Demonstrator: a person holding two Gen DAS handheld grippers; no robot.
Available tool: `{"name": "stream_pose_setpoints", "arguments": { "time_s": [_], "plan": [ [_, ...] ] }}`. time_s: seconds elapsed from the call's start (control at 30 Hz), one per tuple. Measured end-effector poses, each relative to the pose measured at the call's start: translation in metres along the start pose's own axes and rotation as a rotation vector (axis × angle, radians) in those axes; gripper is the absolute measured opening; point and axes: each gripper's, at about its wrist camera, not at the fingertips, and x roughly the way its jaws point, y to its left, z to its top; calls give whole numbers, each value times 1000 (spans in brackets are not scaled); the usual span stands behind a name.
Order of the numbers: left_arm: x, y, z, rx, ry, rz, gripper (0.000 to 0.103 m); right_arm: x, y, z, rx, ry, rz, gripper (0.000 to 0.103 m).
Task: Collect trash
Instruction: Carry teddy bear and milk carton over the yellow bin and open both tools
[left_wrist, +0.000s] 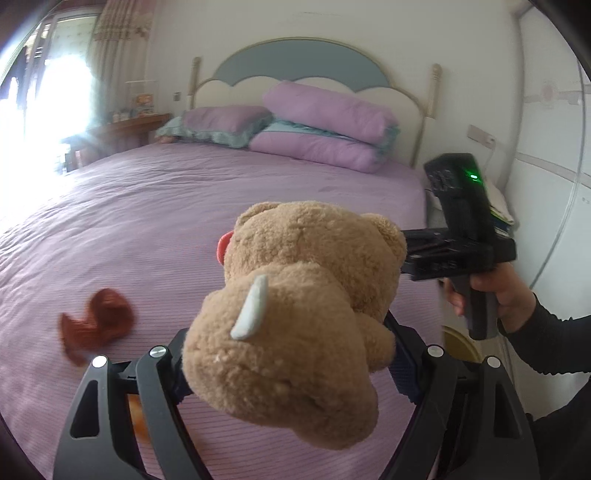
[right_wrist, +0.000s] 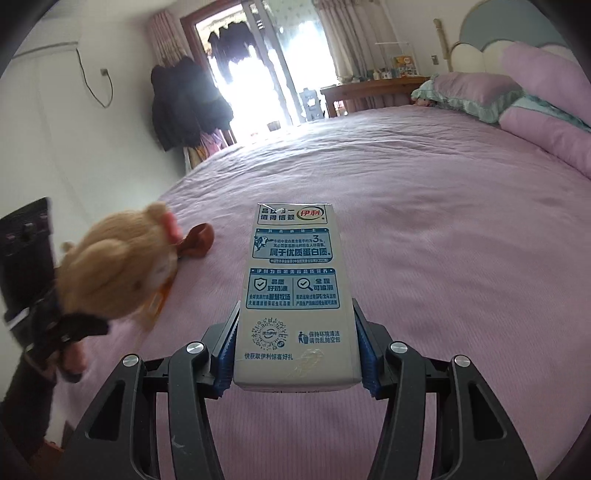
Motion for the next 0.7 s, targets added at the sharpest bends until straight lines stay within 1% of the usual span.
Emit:
{"name": "stream_pose_setpoints", "arguments": {
  "time_s": [0.13,0.3,0.37,0.43,0.53,0.6,0.7],
  "plan": [
    [15,-38,-3,32,16,-71,81,-55,-12,-33,21,-28,-25,52],
    [42,-88,-11,63,54,-172,81,-117,-33,-76,74,-74,-99,52],
    [53,-108,-15,67,68,-221,81,-143,-44,-99,108,-83,-147,52],
    [69,-134,-22,84,95,-279,81,-169,-57,-124,151,-89,-197,52],
    [90,-171,-33,124,145,-334,81,-202,-77,-163,232,-95,-274,52],
    [106,-195,-41,145,181,-381,81,-218,-91,-186,286,-91,-321,52],
    [136,-229,-51,185,246,-426,81,-237,-113,-223,384,-85,-361,52]
  ]
}}
